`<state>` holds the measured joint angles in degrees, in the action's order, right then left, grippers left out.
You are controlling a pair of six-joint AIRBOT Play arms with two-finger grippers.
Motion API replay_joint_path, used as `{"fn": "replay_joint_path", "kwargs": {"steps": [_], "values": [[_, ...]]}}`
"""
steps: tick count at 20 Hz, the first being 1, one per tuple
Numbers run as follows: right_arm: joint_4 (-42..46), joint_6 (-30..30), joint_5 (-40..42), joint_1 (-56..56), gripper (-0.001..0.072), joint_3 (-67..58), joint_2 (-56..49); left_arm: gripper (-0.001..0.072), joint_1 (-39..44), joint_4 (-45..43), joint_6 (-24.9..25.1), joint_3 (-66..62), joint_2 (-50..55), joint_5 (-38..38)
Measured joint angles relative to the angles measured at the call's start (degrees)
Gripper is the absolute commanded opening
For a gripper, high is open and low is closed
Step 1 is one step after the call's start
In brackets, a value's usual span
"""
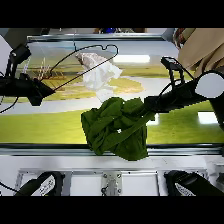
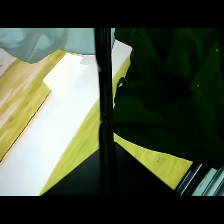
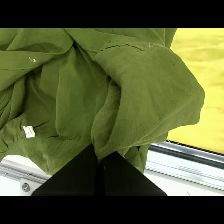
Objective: Fold the clothes and pants, and hang the long-sleeved shirts on hangers.
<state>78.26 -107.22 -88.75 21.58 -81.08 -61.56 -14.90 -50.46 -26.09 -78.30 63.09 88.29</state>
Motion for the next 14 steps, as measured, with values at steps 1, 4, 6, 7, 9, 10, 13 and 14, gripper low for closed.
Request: {"fn": "replay_joint_path", "kwargs": {"steps": [1, 4, 6, 7, 9, 10, 13, 14], "values": [[0.0, 0.0, 0.0, 0.0, 0.0014, 0.0, 0.0, 0.0010, -0.7, 0.6, 3.9, 0.3, 0.0, 2.1], [0.0, 0.0, 0.0, 0.0, 0.0014, 0.0, 0.0, 0.0010, -1.7, 1.6, 15.3, 3.2, 0.0, 7.0], [0.0, 0.0, 0.0, 0.0, 0.0014, 0.0, 0.0, 0.0010, -2.1, 2.0, 20.7, 6.4, 0.0, 8.7], [0.0, 0.0, 0.0, 0.0, 0.0014, 0.0, 0.0, 0.0010, -2.1, 2.2, 22.8, 7.9, 0.0, 9.3], [0.0, 0.0, 0.0, 0.0, 0.0014, 0.0, 0.0, 0.0009, -2.3, 2.3, 25.9, 11.0, 0.0, 10.2], [0.0, 0.0, 0.0, 0.0, 0.0014, 0.0, -0.1, 0.0010, -2.3, 2.3, 26.9, 12.3, 0.0, 10.4], [0.0, 0.0, 0.0, 0.0, 0.0014, 0.0, -0.5, 0.0010, -2.3, 2.6, 29.1, 15.4, 0.0, 11.2], [-0.2, 0.0, 0.0, 0.0, 0.0015, 0.0, -0.6, 0.0010, -2.3, 2.6, 29.7, 16.1, 0.0, 11.2]]}}
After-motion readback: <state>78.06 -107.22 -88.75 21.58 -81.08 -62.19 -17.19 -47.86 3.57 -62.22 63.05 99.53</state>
